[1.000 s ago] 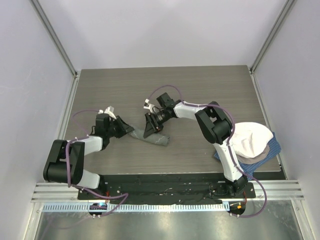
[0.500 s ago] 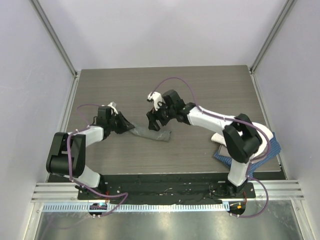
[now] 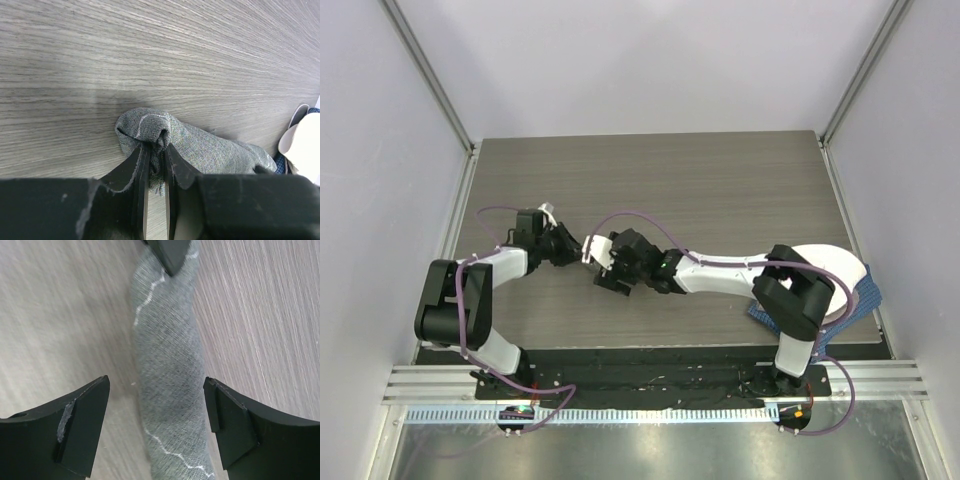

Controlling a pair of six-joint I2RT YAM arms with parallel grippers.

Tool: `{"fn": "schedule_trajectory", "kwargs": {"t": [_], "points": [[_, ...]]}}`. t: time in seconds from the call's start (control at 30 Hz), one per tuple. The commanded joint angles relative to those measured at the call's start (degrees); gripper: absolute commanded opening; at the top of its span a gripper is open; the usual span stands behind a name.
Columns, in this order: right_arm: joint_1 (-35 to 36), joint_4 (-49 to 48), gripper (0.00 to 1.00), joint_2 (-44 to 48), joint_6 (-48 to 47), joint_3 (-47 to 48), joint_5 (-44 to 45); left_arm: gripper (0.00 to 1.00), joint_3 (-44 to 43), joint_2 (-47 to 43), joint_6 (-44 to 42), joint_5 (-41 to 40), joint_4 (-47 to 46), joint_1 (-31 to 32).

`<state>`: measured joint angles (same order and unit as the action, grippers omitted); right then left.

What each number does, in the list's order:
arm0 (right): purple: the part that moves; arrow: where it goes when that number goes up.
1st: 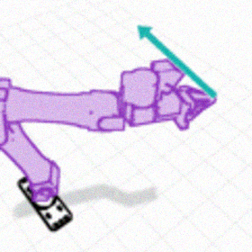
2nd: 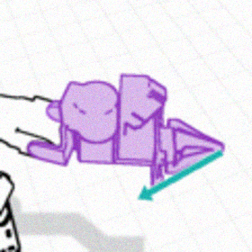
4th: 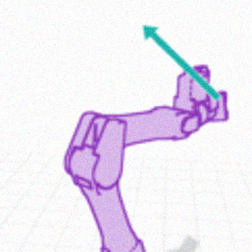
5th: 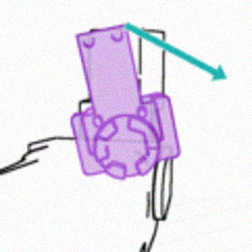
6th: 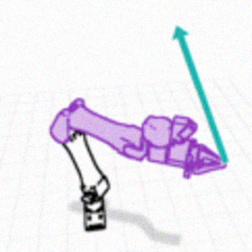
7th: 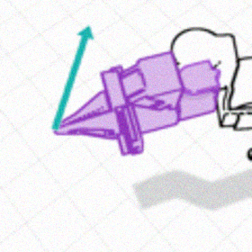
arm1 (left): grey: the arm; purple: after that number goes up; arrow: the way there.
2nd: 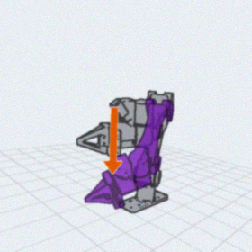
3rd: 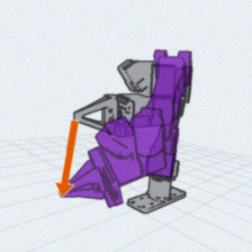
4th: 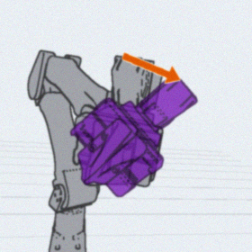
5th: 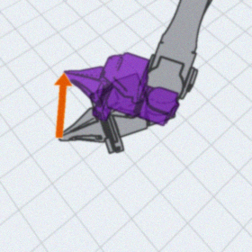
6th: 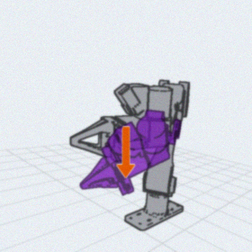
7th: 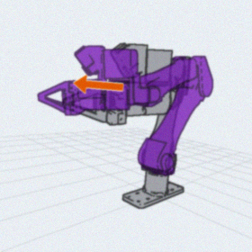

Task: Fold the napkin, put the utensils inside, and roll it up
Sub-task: Roll the napkin with the utensil

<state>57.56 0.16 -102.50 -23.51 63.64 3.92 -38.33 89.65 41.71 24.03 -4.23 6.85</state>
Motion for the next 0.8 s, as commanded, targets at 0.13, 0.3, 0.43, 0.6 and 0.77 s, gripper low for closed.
{"fn": "schedule_trajectory", "kwargs": {"t": [0.13,0.3,0.43,0.6,0.77], "points": [[-0.3,-1.5,0.83,-3.9,-4.0,2.9,3.5,0.19,-1.9,1.1,-0.8,1.1,2.6,-0.1],[-2.3,1.6,0.8,-7.1,-2.2,5.7,1.4,0.21,-2.1,1.1,-0.9,1.3,2.6,-0.1],[-5.9,8.6,0.74,-9.9,0.7,11.6,-7.2,0.3,-2.4,0.2,-0.9,1.5,2.6,-0.1],[-11.1,16.7,0.59,-14.5,6.5,16.4,-23.5,0.6,-4.6,-3.9,-0.8,-1.3,4.0,-0.1],[-15.5,22.7,0.53,-18.3,10.8,21.4,-32.6,0.75,-7.6,-8.6,-1.9,-6.6,9.8,-0.3]]}}
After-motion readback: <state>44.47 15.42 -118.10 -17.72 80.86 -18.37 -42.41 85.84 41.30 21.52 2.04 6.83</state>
